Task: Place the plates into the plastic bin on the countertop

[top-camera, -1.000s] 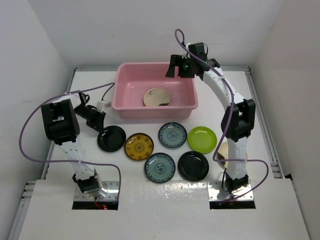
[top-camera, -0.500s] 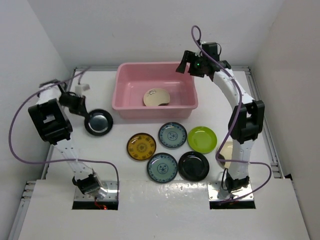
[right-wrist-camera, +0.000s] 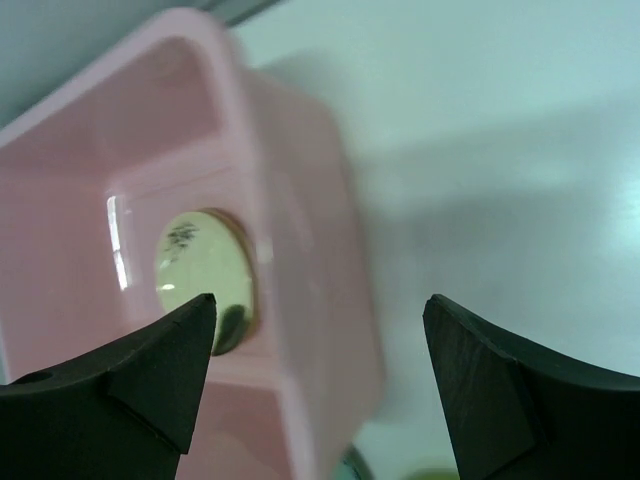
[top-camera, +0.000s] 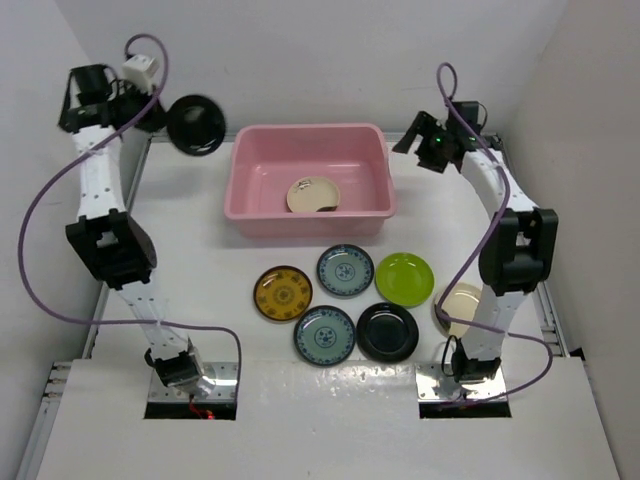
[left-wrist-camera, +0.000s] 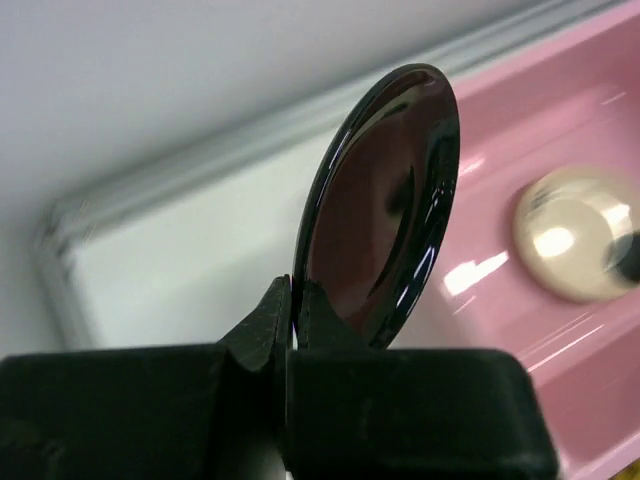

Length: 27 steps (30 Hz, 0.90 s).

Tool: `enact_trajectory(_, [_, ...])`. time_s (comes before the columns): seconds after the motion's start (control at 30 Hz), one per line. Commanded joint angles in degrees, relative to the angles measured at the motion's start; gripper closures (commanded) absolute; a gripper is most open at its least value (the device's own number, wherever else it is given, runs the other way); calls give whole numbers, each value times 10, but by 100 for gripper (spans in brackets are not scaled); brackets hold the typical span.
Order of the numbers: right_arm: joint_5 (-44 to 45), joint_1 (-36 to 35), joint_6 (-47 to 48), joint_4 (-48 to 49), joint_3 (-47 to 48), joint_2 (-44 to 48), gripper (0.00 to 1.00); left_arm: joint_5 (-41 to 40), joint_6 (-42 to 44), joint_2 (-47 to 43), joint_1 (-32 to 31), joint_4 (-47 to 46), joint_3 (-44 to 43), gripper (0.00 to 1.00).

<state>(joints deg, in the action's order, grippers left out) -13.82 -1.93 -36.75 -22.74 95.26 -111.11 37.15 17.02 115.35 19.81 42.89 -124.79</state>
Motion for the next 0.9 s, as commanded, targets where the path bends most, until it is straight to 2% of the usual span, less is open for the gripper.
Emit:
enact_trajectory(0.0, [-10,63,-49,4,-66,61,17,44,-121,-28,-96,-105,-31,100])
enact_trajectory(0.13, [-29,108,-39,-17,-164,88,17,29,-176,16,-184,-110,9,100])
enact_trajectory(0.27, [-29,110,4,-74,-200,99,16,-12,-197,83,-258,-127,-3,100])
enact_trajectory(0.43, [-52,116,27,-120,-227,103,16,-28,-203,134,-283,-143,-21,100])
enact_trajectory(0.73, [-61,114,50,-148,-314,136,16,-13,-192,146,-304,-149,86,100])
enact_trajectory(0.77, [-61,113,52,-151,-319,142,16,-13,-192,146,-304,-149,92,99])
enact_trajectory(0.87, [-55,112,52,-156,-346,157,16,-8,-192,146,-304,-149,111,78])
